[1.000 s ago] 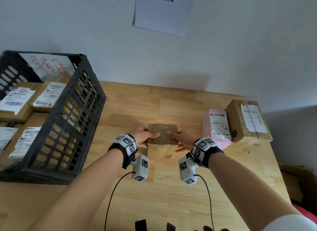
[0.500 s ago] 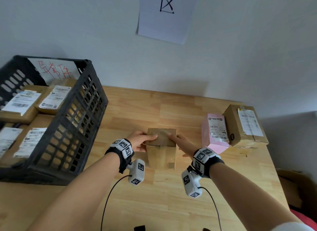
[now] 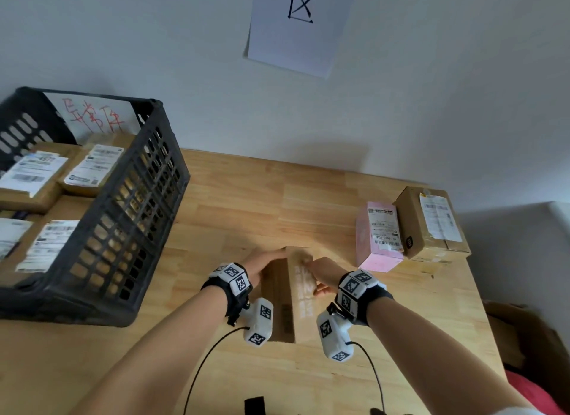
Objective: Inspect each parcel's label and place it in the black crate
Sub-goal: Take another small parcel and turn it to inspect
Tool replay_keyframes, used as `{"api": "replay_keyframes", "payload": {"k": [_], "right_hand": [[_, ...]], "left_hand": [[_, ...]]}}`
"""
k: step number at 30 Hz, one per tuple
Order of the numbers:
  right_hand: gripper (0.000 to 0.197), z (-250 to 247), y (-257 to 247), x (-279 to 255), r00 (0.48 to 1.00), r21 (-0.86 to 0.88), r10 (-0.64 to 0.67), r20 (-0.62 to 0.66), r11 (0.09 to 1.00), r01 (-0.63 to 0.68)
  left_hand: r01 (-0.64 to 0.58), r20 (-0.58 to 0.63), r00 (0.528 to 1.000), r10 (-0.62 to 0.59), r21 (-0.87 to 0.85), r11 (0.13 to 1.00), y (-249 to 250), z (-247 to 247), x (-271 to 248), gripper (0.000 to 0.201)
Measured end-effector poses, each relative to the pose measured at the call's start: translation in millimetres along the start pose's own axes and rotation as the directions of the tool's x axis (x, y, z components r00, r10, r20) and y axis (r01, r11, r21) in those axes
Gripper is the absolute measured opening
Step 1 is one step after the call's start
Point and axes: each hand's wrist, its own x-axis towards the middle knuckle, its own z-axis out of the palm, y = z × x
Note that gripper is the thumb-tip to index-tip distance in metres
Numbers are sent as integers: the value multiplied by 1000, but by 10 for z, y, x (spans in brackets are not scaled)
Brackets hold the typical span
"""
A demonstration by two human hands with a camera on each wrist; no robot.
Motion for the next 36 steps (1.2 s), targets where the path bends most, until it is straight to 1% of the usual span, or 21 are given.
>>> {"api": "replay_keyframes", "payload": {"k": [1,2,3,4,5,6,7,9,10,12,15,18,20,23,25,28,30,31,33,36], "right_hand": [[37,24,11,27,999,15,-12,29,1000,12],[35,47,17,44,998,33,-25,57,999,23],[34,68,12,52,996,37,-41,83,999,38],[33,85,4,55,994,19,-56,97,998,54],[31,105,-8,67,993,-24,-66,98,997,68],[31,119,-21,76,993,-78,-75,96,994,82],[34,123,-29,78,993,-121,-82,90,988,93],[40,119,-21,111,992,-169,-90,92,980,104],[43,114,-12,146,991,-183,-88,96,977,105],[48,97,11,214,991,-206,-88,104,973,108],[47,62,-7,283,989,-238,-69,134,966,100],[47,23,-40,367,987,-298,-64,145,949,105],[47,15,-55,411,985,-315,-52,162,944,102],[48,-1,-71,426,980,-334,-45,192,936,108],[50,-6,-72,421,981,-339,-45,186,935,107],[60,6,-21,349,988,-322,-34,148,943,80],[62,30,64,283,993,-299,-26,118,952,60],[61,47,116,230,993,-279,-18,118,959,51],[60,107,221,136,985,-163,22,170,987,6],[61,138,310,47,971,33,30,238,999,-39]], "left_hand": [[-8,6,1000,8,30,1000,-67,-17,41,52],[0,28,1000,-2,97,995,-134,-49,94,73],[-6,74,997,-8,190,982,-154,-44,50,81],[-28,122,992,-4,261,965,-180,-51,39,69],[-49,149,989,-1,330,943,-197,-65,28,48],[-47,140,990,-5,367,929,-222,-91,58,34],[-69,117,993,25,396,916,-228,-110,74,31],[-75,57,997,55,438,896,-234,-166,119,34],[-79,56,997,60,458,886,-221,-181,144,31],[-69,66,997,42,493,867,-204,-197,198,25],[-60,72,997,24,563,824,-162,-199,265,31],[-45,88,996,-13,623,781,-127,-213,351,28],[-19,77,996,-40,644,765,-106,-228,389,26],[-8,66,997,-45,641,767,-96,-229,399,22],[5,54,997,-51,635,772,-79,-216,372,23],[48,26,997,-76,569,821,-126,-221,329,29],[95,22,992,-123,508,856,-181,-218,280,34],[122,19,989,-149,473,873,-215,-199,234,32],[197,3,977,-212,363,911,-312,-157,166,32],[257,1,965,-262,200,946,-399,-121,70,47]]}}
